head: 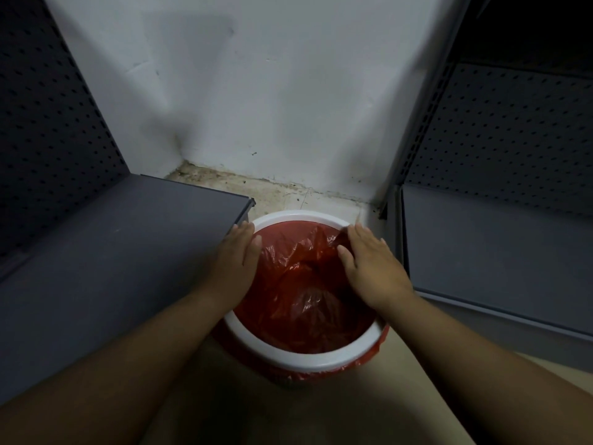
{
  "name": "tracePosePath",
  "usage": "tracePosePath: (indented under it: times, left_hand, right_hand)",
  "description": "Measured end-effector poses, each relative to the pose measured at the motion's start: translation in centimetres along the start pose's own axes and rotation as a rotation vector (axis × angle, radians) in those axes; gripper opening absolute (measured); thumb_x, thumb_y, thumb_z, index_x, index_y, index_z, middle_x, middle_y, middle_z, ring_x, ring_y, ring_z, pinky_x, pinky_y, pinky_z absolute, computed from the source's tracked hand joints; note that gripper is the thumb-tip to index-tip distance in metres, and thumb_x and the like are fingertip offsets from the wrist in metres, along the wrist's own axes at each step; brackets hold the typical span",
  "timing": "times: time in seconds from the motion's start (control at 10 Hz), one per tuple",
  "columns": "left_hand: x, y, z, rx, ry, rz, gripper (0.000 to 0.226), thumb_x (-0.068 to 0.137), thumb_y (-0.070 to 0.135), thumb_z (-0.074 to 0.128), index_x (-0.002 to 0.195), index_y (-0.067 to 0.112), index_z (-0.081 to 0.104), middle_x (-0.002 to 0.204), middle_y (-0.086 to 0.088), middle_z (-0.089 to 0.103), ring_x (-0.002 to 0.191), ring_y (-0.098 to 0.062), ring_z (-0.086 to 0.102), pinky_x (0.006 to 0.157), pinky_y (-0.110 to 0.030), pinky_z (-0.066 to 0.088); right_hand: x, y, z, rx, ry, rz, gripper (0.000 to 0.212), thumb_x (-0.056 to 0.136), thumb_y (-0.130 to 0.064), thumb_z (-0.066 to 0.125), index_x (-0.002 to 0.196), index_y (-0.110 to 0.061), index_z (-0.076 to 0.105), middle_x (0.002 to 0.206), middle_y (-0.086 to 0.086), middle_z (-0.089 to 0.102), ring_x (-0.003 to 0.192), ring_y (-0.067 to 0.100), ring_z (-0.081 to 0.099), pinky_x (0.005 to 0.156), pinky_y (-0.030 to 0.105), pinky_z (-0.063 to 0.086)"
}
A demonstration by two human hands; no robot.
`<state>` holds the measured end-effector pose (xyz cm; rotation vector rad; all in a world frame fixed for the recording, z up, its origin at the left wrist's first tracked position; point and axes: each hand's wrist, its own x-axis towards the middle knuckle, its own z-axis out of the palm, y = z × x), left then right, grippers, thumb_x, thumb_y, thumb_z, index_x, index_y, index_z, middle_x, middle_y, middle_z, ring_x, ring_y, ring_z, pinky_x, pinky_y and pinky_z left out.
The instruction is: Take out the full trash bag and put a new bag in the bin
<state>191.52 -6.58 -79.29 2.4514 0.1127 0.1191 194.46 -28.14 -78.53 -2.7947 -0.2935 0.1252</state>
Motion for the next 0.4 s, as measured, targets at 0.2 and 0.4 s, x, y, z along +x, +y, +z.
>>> tracePosePath:
  times: [0.2,0.4]
  left_hand:
    - [0.2,-0.3,0.1,-0.057,0.006,-0.014,0.053,0.096,0.044,0.019,0.143,0.022,0.026,0.155,0.002,0.022,0.144,-0.011,0.012,0.114,-0.034,0.011]
    - [0.2,2.1,-2.6,-0.204,-0.005,-0.153,0.048,0.098,0.036,0.023,0.143,0.022,0.028,0.155,0.000,0.022,0.144,-0.013,0.013,0.114,-0.030,0.012]
  right_hand:
    - [0.3,0.3,-0.3,0.031,-0.023,-0.014,0.058,0.099,-0.045,0.023,0.151,-0.020,0.011,0.160,0.000,0.010,0.148,0.014,0.006,0.116,0.028,-0.001]
    - [0.7,-0.2,-5.7,0.532,-0.099,0.152,0.052,0.099,-0.043,0.030,0.147,-0.025,0.025,0.157,-0.005,0.021,0.146,0.014,0.016,0.117,0.033,0.009]
